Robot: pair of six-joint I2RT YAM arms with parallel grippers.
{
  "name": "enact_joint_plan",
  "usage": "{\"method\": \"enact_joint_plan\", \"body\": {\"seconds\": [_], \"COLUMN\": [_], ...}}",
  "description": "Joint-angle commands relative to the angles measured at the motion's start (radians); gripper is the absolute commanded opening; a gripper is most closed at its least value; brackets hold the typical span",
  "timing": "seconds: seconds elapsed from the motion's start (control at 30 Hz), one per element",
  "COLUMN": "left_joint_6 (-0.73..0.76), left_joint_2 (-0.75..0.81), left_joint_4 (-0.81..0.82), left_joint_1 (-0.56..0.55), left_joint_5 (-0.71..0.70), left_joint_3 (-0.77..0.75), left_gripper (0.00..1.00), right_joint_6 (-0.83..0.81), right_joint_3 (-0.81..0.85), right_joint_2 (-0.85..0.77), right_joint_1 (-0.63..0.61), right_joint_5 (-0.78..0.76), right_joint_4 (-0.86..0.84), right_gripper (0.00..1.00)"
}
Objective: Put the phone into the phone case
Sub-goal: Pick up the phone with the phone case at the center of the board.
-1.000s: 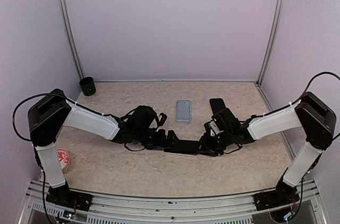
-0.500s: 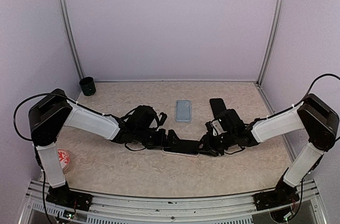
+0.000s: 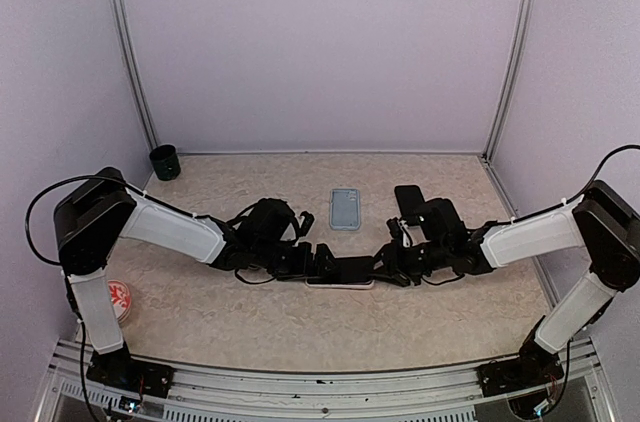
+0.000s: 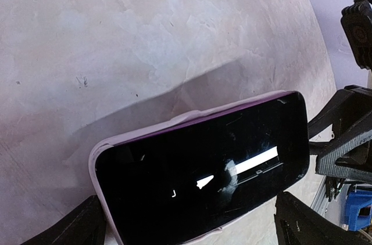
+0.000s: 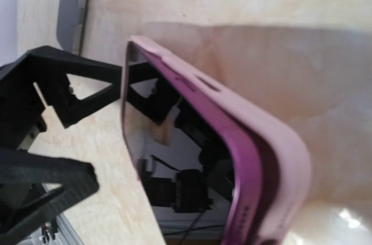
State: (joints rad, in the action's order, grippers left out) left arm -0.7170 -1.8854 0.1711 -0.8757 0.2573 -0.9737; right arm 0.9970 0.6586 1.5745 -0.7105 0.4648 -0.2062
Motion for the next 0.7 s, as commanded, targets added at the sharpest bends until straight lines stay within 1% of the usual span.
{"method": "enact_joint_plan", "body": {"seconds": [0.0, 0.3, 0.47, 0.67], "left_joint_6": [-0.001, -0.012, 0.002, -0.005], "left_joint_2": [-0.033, -0.047, -0.047, -0.055], "left_joint_4": [-0.020, 0.007, -0.014, -0.010], "left_joint_1": [-0.012, -0.017, -0.017, -0.023], "left_joint_5": [0.075, 0.086, 0.064, 0.063], "left_joint_3": [0.016, 0.024, 0.011, 0.010], "left_gripper": [0.99, 0.99, 0.99, 0.99], "right_joint_6": [-0.001, -0.033, -0.024, 0.005], "right_joint_3": [0.047, 0.055, 0.024, -0.013], "right_joint_2": [0.007, -0.009, -0.014, -0.037], "right_joint_1": [-0.004, -0.003, -0.004, -0.003], "right_joint_5": [0.055, 0.055, 0.053, 0.067], "right_joint_4": [-0.138, -0.120, -0.158, -0.255], "right_gripper": [0.32, 0.32, 0.32, 0.31]}}
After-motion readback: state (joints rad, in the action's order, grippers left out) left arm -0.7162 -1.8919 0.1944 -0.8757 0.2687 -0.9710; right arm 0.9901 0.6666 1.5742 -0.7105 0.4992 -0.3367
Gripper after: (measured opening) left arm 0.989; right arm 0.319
